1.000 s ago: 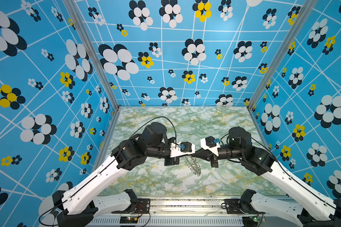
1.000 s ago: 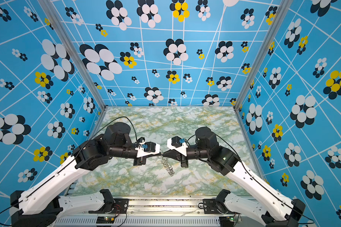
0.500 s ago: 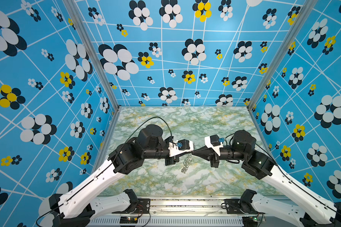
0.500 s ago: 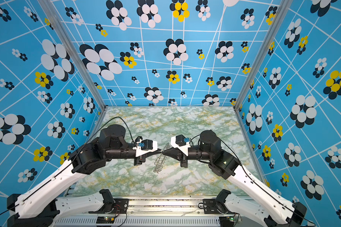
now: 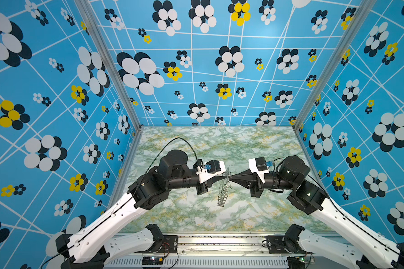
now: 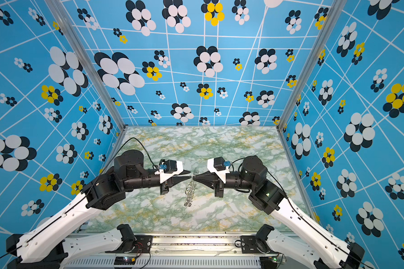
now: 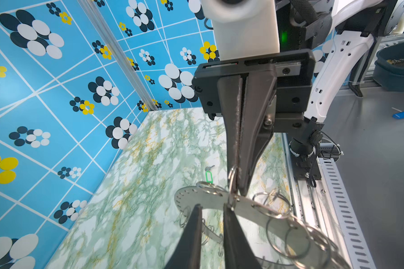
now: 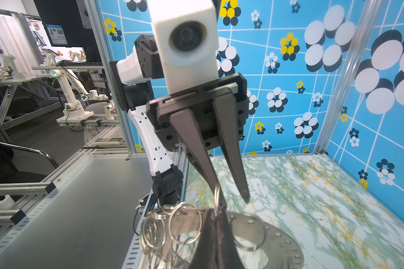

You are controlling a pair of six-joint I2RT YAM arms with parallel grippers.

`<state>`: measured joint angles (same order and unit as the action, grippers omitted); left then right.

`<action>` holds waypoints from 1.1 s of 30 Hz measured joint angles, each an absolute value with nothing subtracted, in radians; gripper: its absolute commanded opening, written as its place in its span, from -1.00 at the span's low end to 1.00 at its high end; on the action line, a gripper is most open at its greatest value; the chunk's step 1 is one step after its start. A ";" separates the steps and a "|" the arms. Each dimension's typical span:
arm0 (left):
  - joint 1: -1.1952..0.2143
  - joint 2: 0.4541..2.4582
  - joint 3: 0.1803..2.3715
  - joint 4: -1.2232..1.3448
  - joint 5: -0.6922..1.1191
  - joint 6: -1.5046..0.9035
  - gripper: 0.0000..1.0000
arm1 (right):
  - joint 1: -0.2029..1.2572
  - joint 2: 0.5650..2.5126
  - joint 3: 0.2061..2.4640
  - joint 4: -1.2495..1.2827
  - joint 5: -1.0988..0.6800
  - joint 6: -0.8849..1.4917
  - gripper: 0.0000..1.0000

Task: Attach keys to a key ring
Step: Pass the keyring.

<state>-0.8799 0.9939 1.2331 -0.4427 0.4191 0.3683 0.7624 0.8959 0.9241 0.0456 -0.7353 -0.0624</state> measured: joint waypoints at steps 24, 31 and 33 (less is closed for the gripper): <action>-0.877 0.985 1.227 -0.371 0.548 0.321 -0.60 | 0.749 0.878 0.924 0.063 -0.746 -0.054 -1.00; -0.877 0.987 1.224 -0.350 0.562 0.310 -0.75 | 0.749 0.878 0.924 0.064 -0.758 -0.044 -1.00; -0.877 0.988 1.224 -0.348 0.562 0.306 -0.77 | 0.749 0.878 0.924 0.064 -0.762 -0.041 -1.00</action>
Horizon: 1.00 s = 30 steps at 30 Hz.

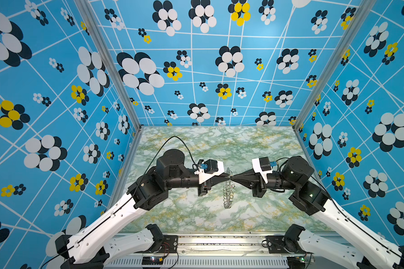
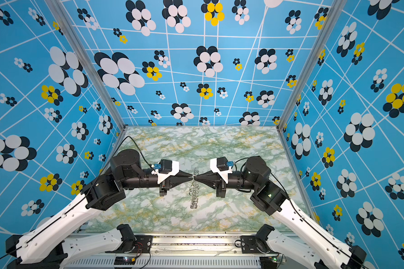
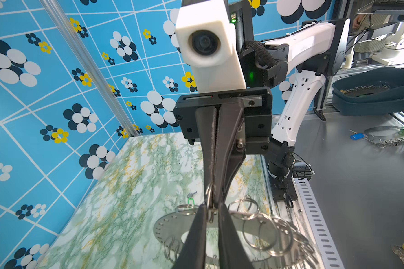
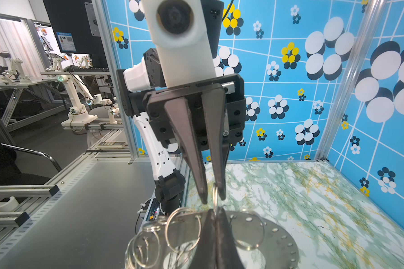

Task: Attach keys to a key ring
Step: Pass the keyring.

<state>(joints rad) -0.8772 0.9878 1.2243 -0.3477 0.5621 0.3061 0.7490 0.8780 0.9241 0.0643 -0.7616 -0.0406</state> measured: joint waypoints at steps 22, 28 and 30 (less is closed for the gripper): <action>-0.877 0.990 1.187 -0.294 0.559 0.279 -0.68 | 0.743 0.874 0.909 0.095 -0.765 -0.010 -1.00; -0.877 0.986 1.184 -0.283 0.549 0.277 -0.67 | 0.743 0.874 0.909 0.109 -0.765 -0.001 -1.00; -0.877 0.983 1.183 -0.282 0.549 0.276 -0.67 | 0.743 0.874 0.909 0.115 -0.765 0.002 -1.00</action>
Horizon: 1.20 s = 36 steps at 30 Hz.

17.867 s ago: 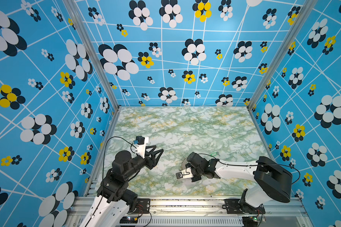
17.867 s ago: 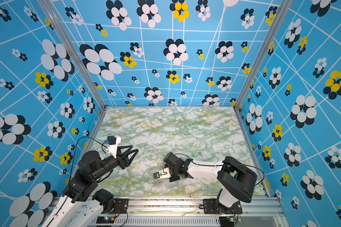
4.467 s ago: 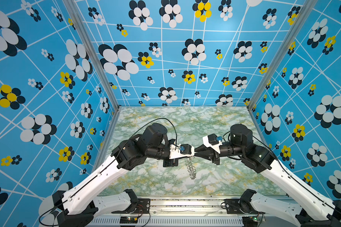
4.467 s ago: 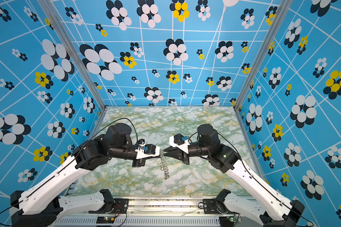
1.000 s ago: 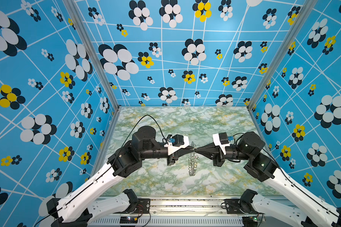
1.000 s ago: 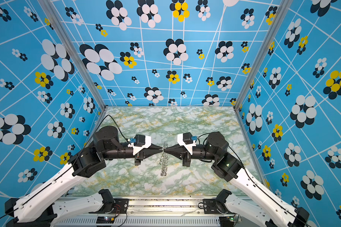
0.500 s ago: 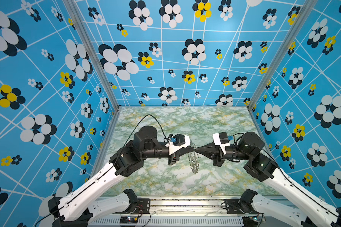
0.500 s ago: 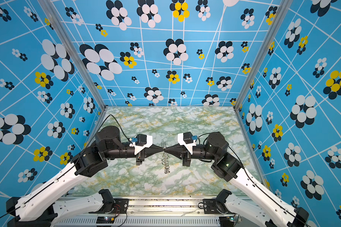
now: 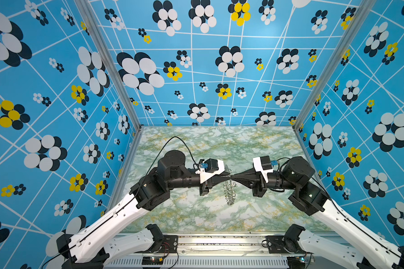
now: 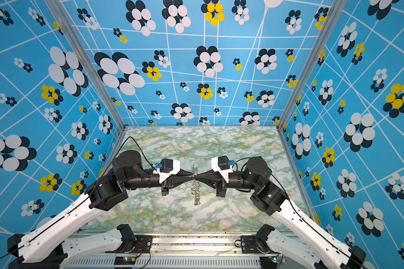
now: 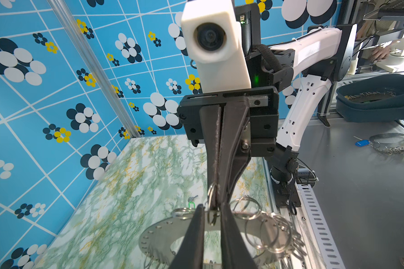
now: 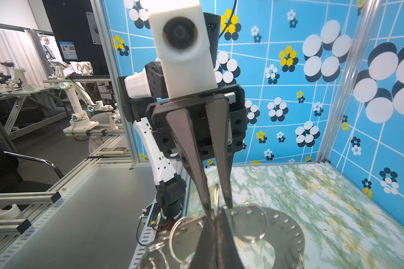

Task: Attach keys to a key ring
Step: Pass the keyring.

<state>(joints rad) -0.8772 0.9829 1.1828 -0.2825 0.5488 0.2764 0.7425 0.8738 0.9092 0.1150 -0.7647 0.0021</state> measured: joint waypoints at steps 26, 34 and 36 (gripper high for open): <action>-0.877 0.941 1.146 -0.186 0.535 0.230 -0.58 | 0.743 0.865 0.907 0.154 -0.765 0.023 -1.00; -0.877 0.953 1.146 -0.186 0.537 0.227 -0.61 | 0.743 0.865 0.907 0.168 -0.765 0.037 -1.00; -0.877 0.955 1.146 -0.186 0.539 0.227 -0.65 | 0.743 0.865 0.907 0.169 -0.765 0.039 -1.00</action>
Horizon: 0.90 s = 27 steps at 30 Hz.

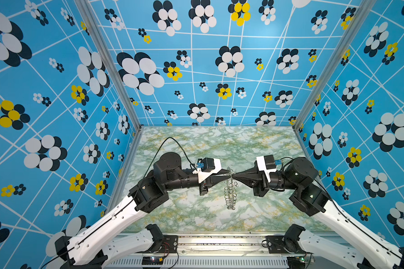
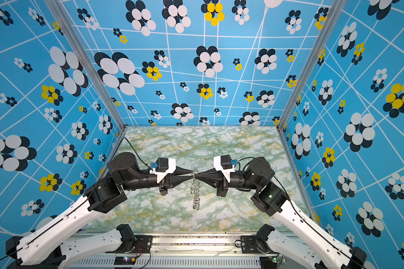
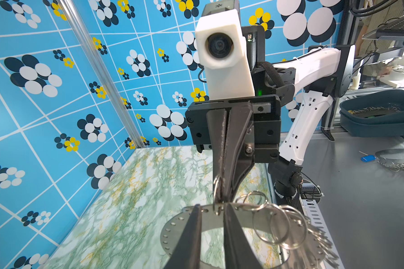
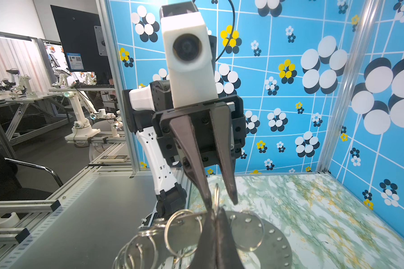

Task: Attach keys to a key ring
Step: Pass the keyring.

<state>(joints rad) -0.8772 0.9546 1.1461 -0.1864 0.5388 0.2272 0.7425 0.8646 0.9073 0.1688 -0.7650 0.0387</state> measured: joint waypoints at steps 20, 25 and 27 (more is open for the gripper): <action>-0.877 0.955 1.146 -0.176 0.562 0.208 -1.00 | 0.741 0.866 0.907 0.183 -0.769 0.047 -1.00; -0.877 0.955 1.146 -0.165 0.562 0.202 -0.91 | 0.741 0.866 0.907 0.192 -0.769 0.050 -1.00; -0.877 0.955 1.146 -0.164 0.562 0.201 -0.91 | 0.740 0.866 0.907 0.194 -0.769 0.050 -1.00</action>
<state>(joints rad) -0.8772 0.9546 1.1461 -0.1638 0.5617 0.2012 0.7403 0.8658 0.9066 0.1944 -0.7689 0.0498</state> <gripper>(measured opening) 0.050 0.047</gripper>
